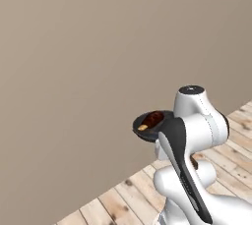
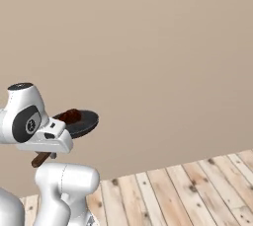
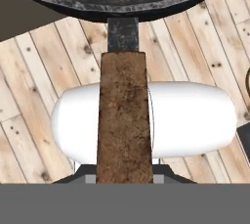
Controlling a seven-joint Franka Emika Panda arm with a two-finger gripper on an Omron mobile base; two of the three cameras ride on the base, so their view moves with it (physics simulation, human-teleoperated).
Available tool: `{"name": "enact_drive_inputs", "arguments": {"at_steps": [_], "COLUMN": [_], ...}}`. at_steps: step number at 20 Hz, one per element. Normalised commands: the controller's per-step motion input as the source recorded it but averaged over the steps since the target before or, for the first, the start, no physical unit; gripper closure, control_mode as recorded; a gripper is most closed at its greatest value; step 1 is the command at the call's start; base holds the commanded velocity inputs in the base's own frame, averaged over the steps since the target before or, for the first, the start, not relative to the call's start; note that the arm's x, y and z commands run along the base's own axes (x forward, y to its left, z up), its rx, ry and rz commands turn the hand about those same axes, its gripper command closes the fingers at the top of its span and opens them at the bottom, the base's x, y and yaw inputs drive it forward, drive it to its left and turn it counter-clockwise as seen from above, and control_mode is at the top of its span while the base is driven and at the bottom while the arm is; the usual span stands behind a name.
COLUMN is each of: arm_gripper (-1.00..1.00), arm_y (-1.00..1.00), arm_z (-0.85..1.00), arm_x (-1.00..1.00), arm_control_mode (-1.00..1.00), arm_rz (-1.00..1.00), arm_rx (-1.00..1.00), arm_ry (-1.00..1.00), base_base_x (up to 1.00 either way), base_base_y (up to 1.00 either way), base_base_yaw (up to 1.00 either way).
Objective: Pick up the pan with the steak in it and place it on the dining table. Then place the steak on the plate.
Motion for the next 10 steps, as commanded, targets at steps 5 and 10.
{"name": "enact_drive_inputs", "arguments": {"at_steps": [5,10], "arm_gripper": [1.0,1.0], "arm_y": [0.0,0.0], "arm_z": [0.0,0.0], "arm_x": [0.0,0.0], "arm_control_mode": [1.0,1.0], "arm_rz": [0.0,0.0], "arm_rx": [0.0,0.0], "arm_ry": [0.0,0.0], "base_base_x": [0.05,0.05], "base_base_y": [0.0,0.01], "base_base_yaw": [-0.48,-0.48]}}
